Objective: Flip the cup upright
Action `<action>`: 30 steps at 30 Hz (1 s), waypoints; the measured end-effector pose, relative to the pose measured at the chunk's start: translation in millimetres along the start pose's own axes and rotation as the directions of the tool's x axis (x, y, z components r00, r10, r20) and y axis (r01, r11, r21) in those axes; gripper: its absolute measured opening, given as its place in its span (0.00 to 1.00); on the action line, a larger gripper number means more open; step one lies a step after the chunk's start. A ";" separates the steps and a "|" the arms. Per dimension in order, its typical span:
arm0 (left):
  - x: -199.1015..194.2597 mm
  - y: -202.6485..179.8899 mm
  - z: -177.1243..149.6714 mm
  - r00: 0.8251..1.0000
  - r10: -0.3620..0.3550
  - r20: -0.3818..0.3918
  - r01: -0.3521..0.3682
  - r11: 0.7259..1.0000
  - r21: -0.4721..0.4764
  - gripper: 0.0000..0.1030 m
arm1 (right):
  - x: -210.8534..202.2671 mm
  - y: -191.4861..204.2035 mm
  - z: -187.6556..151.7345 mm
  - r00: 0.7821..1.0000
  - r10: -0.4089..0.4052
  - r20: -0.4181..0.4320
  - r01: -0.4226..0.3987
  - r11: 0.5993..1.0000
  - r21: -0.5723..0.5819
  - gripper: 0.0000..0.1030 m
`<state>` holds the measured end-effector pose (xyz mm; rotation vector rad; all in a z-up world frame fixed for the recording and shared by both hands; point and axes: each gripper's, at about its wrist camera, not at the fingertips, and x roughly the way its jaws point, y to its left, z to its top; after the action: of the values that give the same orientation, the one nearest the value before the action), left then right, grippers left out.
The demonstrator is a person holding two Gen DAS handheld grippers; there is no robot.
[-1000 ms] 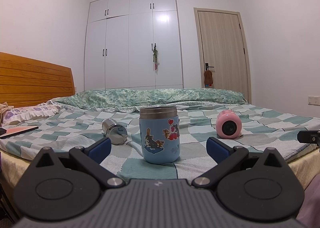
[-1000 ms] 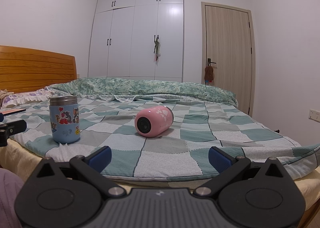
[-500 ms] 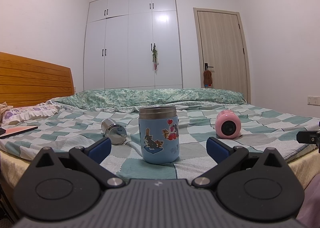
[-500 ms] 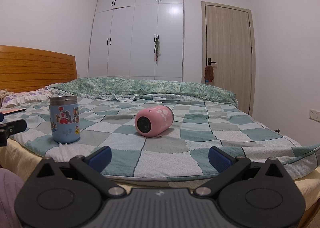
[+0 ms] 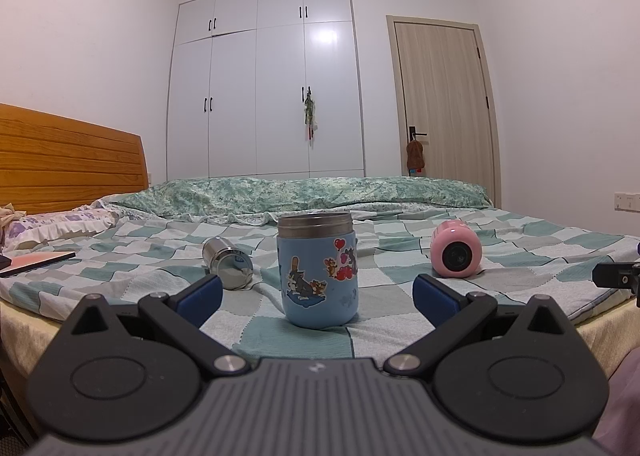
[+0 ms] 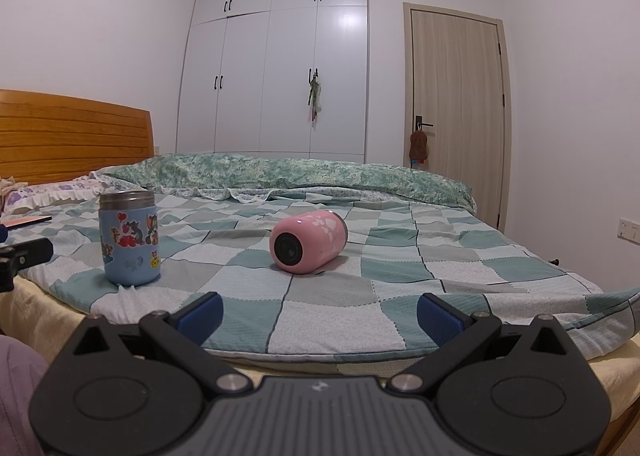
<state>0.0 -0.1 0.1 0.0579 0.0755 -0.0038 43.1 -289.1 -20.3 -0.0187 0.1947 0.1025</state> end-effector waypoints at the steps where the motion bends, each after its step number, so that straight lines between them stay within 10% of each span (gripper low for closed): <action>1: 0.0 -0.2 0.0 1.000 0.000 0.001 0.000 1.000 0.000 1.00 | 0.1 0.0 0.0 1.000 0.000 -0.001 0.000 1.000 0.000 1.00; 30: 0.8 -4.0 -0.9 1.000 0.000 0.001 0.000 1.000 -0.001 1.00 | -1.3 -0.2 0.7 1.000 0.000 0.000 0.000 1.000 -0.001 1.00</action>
<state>0.7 -4.0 -1.1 0.0565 0.0744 -0.0038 42.0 -289.4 -19.3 -0.0203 0.1951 0.1022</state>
